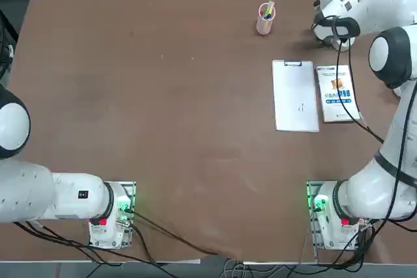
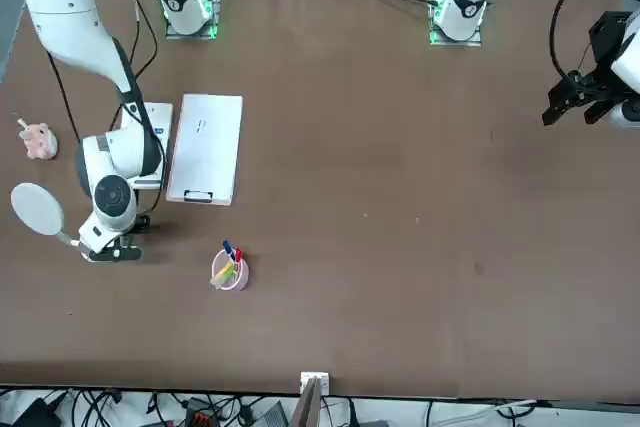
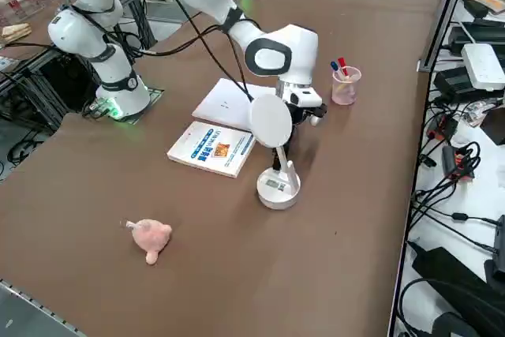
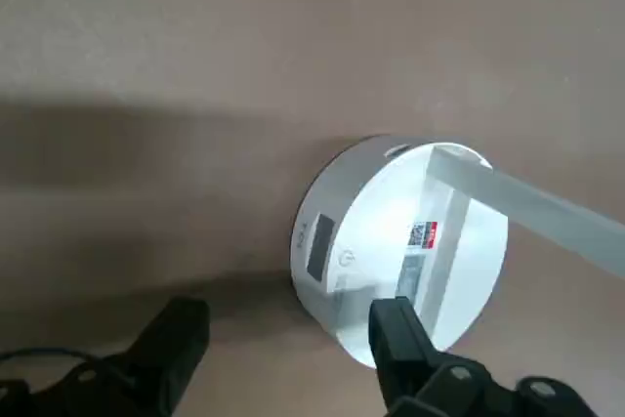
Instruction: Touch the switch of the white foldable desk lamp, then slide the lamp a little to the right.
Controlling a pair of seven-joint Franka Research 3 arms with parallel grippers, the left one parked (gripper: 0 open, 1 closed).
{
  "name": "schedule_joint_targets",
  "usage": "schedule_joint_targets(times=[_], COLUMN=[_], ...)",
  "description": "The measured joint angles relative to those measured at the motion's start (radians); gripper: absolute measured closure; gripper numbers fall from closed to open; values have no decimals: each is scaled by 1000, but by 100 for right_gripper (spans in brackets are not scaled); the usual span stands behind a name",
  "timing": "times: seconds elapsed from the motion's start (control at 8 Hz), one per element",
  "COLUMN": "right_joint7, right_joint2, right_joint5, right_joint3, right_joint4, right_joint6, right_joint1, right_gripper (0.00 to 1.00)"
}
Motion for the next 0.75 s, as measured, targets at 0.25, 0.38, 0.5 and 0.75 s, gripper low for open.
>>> schedule_joint_targets(times=[0.25, 0.38, 0.5, 0.75], right_joint7=[1, 2, 2, 3], right_joint2=[13, 17, 18, 19], right_joint5=[0, 0, 0, 0], right_joint3=[-1, -1, -1, -1], right_joint4=[7, 7, 7, 7], right_joint6=[14, 17, 19, 19], right_joint1=[-2, -5, -9, -13], right_gripper=[0, 0, 0, 0])
